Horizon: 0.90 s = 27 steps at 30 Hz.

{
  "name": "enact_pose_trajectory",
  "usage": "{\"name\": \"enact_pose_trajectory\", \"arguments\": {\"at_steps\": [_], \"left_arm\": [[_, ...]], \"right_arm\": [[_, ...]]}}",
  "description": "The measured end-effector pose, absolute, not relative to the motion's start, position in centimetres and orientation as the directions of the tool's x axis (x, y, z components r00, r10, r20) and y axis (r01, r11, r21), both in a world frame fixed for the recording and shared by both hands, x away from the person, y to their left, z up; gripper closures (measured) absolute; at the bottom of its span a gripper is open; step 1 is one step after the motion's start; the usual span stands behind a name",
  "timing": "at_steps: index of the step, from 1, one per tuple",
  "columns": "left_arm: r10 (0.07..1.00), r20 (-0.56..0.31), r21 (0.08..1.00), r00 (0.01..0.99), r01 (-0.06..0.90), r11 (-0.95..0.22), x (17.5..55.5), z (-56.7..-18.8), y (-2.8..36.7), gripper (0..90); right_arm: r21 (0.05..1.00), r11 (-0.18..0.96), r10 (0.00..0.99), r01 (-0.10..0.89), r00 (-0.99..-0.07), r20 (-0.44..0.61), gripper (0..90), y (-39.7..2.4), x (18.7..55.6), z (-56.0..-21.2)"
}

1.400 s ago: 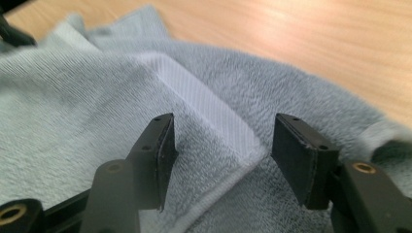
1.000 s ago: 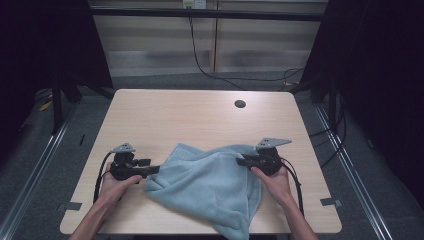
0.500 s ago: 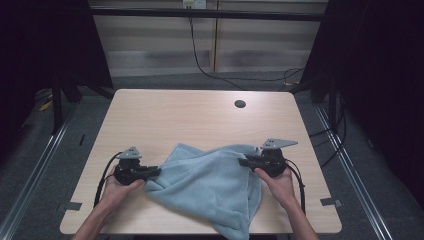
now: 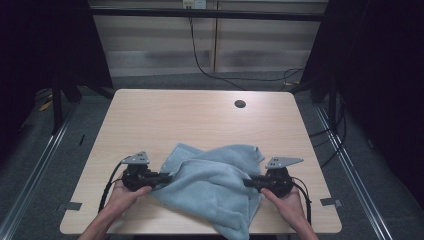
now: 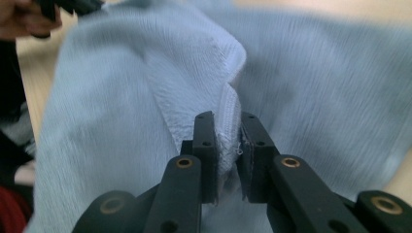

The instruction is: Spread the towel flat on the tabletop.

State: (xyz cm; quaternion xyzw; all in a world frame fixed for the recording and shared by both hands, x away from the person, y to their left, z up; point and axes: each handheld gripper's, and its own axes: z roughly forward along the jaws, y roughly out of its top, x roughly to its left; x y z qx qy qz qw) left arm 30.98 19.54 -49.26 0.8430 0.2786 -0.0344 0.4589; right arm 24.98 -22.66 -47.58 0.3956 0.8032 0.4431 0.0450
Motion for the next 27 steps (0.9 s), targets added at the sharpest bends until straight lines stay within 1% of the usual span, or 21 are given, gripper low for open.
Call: {"name": "enact_pose_trajectory", "arguments": {"at_steps": [3,4,5,6,7,11,12,13,14,18,19,20,22,23,24,25,27], "left_arm": [[0.449,-0.292,0.749,0.844,0.494,-0.441,31.1,-49.8,18.7,84.2],[0.458,-0.269,0.751,0.847,0.482,-0.451,31.1,-49.7,18.5,84.2],[0.458,-0.269,0.751,0.847,0.482,-0.451,31.1,-49.7,18.5,84.3],[0.472,-0.251,0.752,0.845,0.477,-0.454,31.3,-49.7,18.3,84.2],[0.472,-0.251,0.752,0.845,0.477,-0.454,31.3,-49.7,18.3,84.3],[0.517,-0.244,0.756,0.821,0.495,-0.429,32.7,-49.9,18.5,84.4],[0.517,-0.244,0.756,0.821,0.495,-0.429,32.7,-49.9,18.5,84.5],[0.530,-0.240,0.754,0.814,0.500,-0.427,33.1,-49.9,18.6,84.5],[0.539,-0.236,0.753,0.809,0.502,-0.424,33.4,-49.9,18.7,84.5],[0.551,-0.264,0.762,0.792,0.521,-0.385,34.7,-50.2,19.4,84.6],[0.551,-0.264,0.762,0.792,0.521,-0.385,34.7,-50.2,19.4,84.6],[0.559,-0.254,0.765,0.789,0.517,-0.382,34.9,-50.2,19.4,84.6],[0.566,-0.247,0.761,0.787,0.519,-0.389,35.2,-50.2,19.2,84.6],[0.572,-0.223,0.758,0.790,0.509,-0.408,35.6,-50.0,19.0,84.6],[0.572,-0.223,0.758,0.790,0.509,-0.408,35.6,-50.0,19.0,84.6],[0.595,-0.224,0.763,0.772,0.519,-0.386,36.3,-50.2,18.9,84.7],[0.597,-0.242,0.765,0.765,0.529,-0.368,36.8,-50.3,19.0,84.7]], "right_arm": [[0.693,0.332,0.680,0.639,-0.672,0.294,80.2,-22.4,25.0,-49.6],[0.689,0.340,0.676,0.640,-0.676,0.294,80.4,-22.2,25.3,-49.9],[0.691,0.339,0.680,0.639,-0.673,0.289,80.6,-22.1,25.7,-49.8],[0.689,0.346,0.696,0.637,-0.667,0.266,81.0,-22.0,26.1,-49.7],[0.687,0.356,0.706,0.633,-0.664,0.245,81.2,-21.8,26.7,-49.7],[0.684,0.366,0.727,0.631,-0.652,0.213,81.9,-21.4,29.6,-49.8],[0.684,0.366,0.727,0.631,-0.652,0.213,81.9,-21.4,29.6,-49.8],[0.685,0.360,0.733,0.634,-0.646,0.213,82.0,-21.2,30.4,-49.8],[0.693,0.348,0.742,0.631,-0.638,0.209,82.2,-20.9,32.1,-50.0],[0.696,0.327,0.763,0.640,-0.613,0.205,82.5,-20.6,34.7,-50.1],[0.696,0.327,0.763,0.640,-0.613,0.205,82.5,-20.6,34.7,-50.1],[0.699,0.311,0.775,0.644,-0.597,0.205,82.6,-20.6,36.0,-50.2],[0.703,0.293,0.785,0.648,-0.583,0.210,82.7,-20.5,37.0,-50.3],[0.709,0.273,0.791,0.651,-0.571,0.220,82.8,-20.4,37.5,-50.4],[0.709,0.273,0.791,0.651,-0.571,0.220,82.8,-20.4,37.5,-50.4],[0.709,0.260,0.805,0.656,-0.553,0.216,82.8,-20.0,38.7,-50.5],[0.706,0.266,0.815,0.656,-0.544,0.199,82.9,-19.7,39.4,-50.4]]}}
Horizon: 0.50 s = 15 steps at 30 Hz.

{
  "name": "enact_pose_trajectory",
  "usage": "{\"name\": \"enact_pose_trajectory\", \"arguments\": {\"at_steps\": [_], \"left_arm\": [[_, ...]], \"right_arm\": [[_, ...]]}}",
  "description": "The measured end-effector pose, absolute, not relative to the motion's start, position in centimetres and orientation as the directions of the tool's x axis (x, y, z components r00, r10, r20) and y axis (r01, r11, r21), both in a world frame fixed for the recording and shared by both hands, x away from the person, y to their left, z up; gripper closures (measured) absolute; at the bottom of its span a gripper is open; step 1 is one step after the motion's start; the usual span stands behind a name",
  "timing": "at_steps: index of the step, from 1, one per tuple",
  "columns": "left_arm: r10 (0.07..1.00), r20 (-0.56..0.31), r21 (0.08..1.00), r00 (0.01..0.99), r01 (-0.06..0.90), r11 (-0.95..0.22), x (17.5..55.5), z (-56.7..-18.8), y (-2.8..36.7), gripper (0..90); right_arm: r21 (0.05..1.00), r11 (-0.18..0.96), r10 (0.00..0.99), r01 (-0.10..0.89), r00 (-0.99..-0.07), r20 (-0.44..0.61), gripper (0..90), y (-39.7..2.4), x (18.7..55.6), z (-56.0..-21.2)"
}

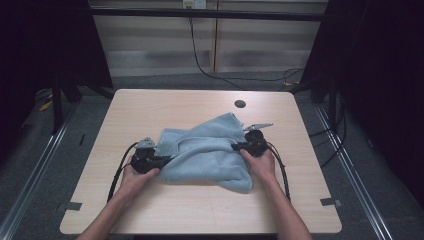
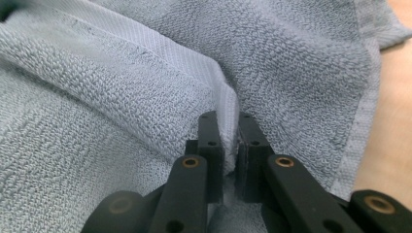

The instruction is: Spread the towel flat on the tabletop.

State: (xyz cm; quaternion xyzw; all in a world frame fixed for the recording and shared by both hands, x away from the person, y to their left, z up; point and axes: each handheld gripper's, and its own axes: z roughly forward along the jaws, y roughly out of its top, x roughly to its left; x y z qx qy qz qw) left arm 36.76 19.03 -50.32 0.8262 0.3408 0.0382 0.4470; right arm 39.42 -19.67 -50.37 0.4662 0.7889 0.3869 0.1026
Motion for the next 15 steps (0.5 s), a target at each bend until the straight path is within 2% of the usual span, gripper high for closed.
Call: {"name": "enact_pose_trajectory", "arguments": {"at_steps": [3,5,10,13,14,15], "left_arm": [[0.623,-0.262,0.766,0.737,0.552,-0.329,38.0,-50.5,19.2,84.7],[0.635,-0.238,0.774,0.734,0.539,-0.333,38.3,-50.3,19.1,84.9],[0.636,-0.263,0.798,0.726,0.534,-0.280,38.7,-48.4,19.9,85.1],[0.637,-0.257,0.821,0.727,0.512,-0.253,38.6,-46.9,20.7,85.1],[0.633,-0.256,0.848,0.730,0.485,-0.216,38.4,-45.0,21.4,85.2],[0.633,-0.240,0.861,0.736,0.462,-0.211,38.3,-43.9,21.8,85.2]], "right_arm": [[0.706,0.242,0.821,0.665,-0.529,0.217,82.9,-19.6,40.3,-50.5],[0.707,0.230,0.821,0.669,-0.523,0.228,82.9,-19.8,40.6,-50.5],[0.732,0.198,0.810,0.652,-0.530,0.253,83.2,-20.7,40.6,-49.4],[0.762,0.170,0.805,0.625,-0.535,0.258,83.2,-21.5,40.3,-47.9],[0.797,0.156,0.805,0.583,-0.542,0.239,83.2,-22.5,39.7,-45.3],[0.812,0.158,0.806,0.563,-0.548,0.223,83.2,-22.7,39.5,-44.4]]}}
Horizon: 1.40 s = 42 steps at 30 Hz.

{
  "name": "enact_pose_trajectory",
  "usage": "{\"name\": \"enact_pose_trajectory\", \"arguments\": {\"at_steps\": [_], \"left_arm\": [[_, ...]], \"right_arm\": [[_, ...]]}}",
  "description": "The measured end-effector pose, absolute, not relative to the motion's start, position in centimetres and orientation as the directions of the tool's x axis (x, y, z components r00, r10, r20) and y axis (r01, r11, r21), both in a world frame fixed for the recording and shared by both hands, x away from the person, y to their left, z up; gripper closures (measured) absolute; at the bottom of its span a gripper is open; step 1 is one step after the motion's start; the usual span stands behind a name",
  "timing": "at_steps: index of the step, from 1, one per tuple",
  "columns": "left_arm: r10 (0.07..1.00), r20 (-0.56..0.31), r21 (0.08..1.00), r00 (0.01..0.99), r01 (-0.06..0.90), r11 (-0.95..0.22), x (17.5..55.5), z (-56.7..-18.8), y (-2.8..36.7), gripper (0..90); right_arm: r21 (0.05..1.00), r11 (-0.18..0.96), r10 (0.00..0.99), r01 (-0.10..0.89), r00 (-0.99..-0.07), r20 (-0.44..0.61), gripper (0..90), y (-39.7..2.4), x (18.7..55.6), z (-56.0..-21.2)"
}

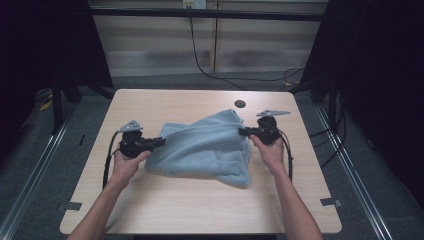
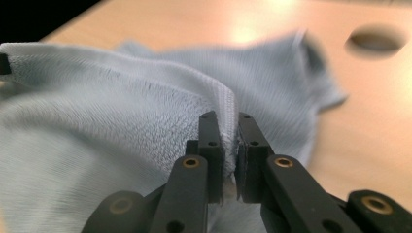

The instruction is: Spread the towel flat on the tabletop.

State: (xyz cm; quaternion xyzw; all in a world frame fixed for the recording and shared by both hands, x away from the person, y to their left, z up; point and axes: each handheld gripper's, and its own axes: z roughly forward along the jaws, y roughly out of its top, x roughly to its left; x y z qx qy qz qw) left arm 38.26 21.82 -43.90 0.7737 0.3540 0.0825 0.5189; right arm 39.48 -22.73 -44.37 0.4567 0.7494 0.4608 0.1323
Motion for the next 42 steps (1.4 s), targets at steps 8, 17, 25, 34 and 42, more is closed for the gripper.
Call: {"name": "enact_pose_trajectory", "arguments": {"at_steps": [8,17,25,34,42], "left_arm": [[0.586,-0.135,0.949,0.799,0.275,-0.156,35.6,-35.1,22.4,85.4],[0.525,-0.094,0.981,0.846,0.167,-0.094,31.8,-30.2,22.7,85.3],[0.487,-0.147,0.946,0.861,0.266,-0.186,27.1,-36.9,23.4,84.6],[0.426,-0.248,0.853,0.870,0.405,-0.331,22.5,-44.9,24.4,78.6],[0.440,-0.297,0.853,0.847,0.443,-0.276,25.3,-44.9,24.9,56.2]], "right_arm": [[0.908,0.133,0.795,0.398,-0.590,0.143,83.2,-24.2,36.2,-34.8],[0.964,0.120,0.761,0.236,-0.646,0.064,83.2,-25.1,31.4,-27.5],[0.942,0.159,0.711,0.294,-0.697,0.098,83.1,-25.2,25.4,-33.2],[0.862,0.230,0.675,0.452,-0.712,0.193,79.6,-25.0,18.2,-43.7],[0.867,0.184,0.640,0.463,-0.726,0.252,59.0,-25.8,17.9,-44.5]]}}
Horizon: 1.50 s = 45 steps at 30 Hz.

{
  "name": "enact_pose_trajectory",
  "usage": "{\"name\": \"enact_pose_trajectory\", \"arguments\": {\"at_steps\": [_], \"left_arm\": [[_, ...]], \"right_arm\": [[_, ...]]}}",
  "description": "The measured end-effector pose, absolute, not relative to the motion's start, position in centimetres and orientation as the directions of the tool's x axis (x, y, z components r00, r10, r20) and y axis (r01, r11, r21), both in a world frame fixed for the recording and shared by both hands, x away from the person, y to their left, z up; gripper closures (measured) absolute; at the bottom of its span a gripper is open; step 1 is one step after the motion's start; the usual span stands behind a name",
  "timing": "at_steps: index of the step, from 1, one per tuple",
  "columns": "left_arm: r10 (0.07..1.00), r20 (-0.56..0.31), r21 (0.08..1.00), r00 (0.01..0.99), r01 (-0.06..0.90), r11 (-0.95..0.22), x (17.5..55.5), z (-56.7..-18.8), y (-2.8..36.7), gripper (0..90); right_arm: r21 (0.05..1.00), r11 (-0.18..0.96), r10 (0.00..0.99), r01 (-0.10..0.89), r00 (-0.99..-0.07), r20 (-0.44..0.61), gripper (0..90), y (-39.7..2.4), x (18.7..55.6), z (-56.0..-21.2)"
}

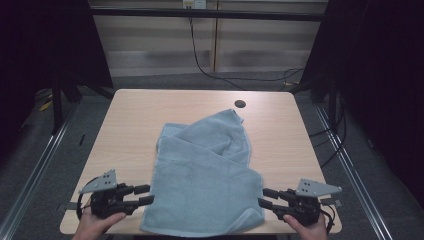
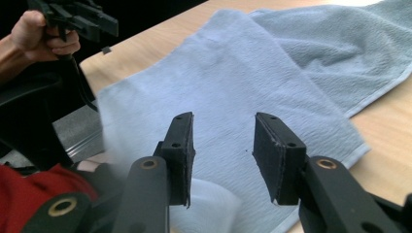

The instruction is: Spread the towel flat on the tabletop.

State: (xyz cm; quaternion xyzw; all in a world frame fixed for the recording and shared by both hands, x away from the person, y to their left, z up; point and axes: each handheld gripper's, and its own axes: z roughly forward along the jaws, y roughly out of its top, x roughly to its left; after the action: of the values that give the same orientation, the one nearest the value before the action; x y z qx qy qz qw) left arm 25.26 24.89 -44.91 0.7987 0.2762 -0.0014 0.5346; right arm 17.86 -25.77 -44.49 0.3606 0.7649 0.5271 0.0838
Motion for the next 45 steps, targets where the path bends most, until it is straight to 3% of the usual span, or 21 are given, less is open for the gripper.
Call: {"name": "enact_pose_trajectory", "arguments": {"at_steps": [7,14,18,21,22,23,25,29,33,38,40,43,45], "left_arm": [[0.561,-0.272,0.798,0.782,0.509,-0.323,32.6,-47.4,21.7,55.1],[0.592,-0.180,0.735,0.785,0.507,-0.450,34.0,-50.2,18.7,47.8],[0.557,-0.167,0.742,0.814,0.475,-0.473,33.2,-50.0,18.9,79.2],[0.550,-0.171,0.744,0.817,0.473,-0.472,32.7,-49.6,19.1,84.8],[0.540,-0.185,0.751,0.821,0.473,-0.461,32.1,-49.1,19.3,84.8],[0.507,-0.203,0.773,0.838,0.455,-0.442,31.0,-48.2,19.8,84.9],[0.472,-0.218,0.799,0.854,0.434,-0.416,29.4,-47.2,20.3,84.6],[0.409,-0.240,0.807,0.881,0.415,-0.421,26.8,-46.4,20.9,84.6],[0.355,-0.275,0.790,0.893,0.421,-0.446,23.8,-46.9,21.9,82.8],[0.370,-0.307,0.797,0.877,0.449,-0.403,24.0,-46.9,22.8,63.5],[0.378,-0.306,0.807,0.874,0.449,-0.384,24.7,-46.7,22.9,62.2],[0.451,-0.301,0.813,0.840,0.473,-0.340,27.9,-46.4,23.0,62.0],[0.496,-0.302,0.803,0.814,0.498,-0.327,30.6,-46.5,22.5,63.0]], "right_arm": [[0.812,0.241,0.669,0.532,-0.697,0.258,58.0,-24.4,25.0,-46.8],[0.763,0.314,0.696,0.565,-0.683,0.220,47.8,-21.9,30.2,-48.5],[0.738,0.322,0.708,0.594,-0.668,0.229,46.9,-21.2,30.9,-49.5],[0.723,0.345,0.709,0.599,-0.671,0.217,50.4,-21.0,30.8,-49.8],[0.724,0.346,0.706,0.597,-0.674,0.218,54.3,-21.0,30.7,-49.8],[0.743,0.331,0.695,0.581,-0.683,0.225,64.7,-20.9,30.2,-49.4],[0.758,0.332,0.675,0.561,-0.703,0.225,73.4,-20.7,29.6,-48.8],[0.774,0.341,0.606,0.534,-0.754,0.253,81.7,-20.2,27.2,-47.7],[0.761,0.386,0.553,0.521,-0.791,0.261,81.5,-20.0,23.8,-47.4],[0.740,0.397,0.547,0.543,-0.788,0.285,68.1,-20.8,20.9,-48.2],[0.752,0.365,0.562,0.549,-0.774,0.292,63.8,-21.3,21.3,-47.7],[0.774,0.329,0.578,0.541,-0.763,0.287,64.4,-21.8,22.6,-47.1],[0.787,0.300,0.613,0.540,-0.741,0.274,64.9,-21.8,26.1,-46.7]]}}
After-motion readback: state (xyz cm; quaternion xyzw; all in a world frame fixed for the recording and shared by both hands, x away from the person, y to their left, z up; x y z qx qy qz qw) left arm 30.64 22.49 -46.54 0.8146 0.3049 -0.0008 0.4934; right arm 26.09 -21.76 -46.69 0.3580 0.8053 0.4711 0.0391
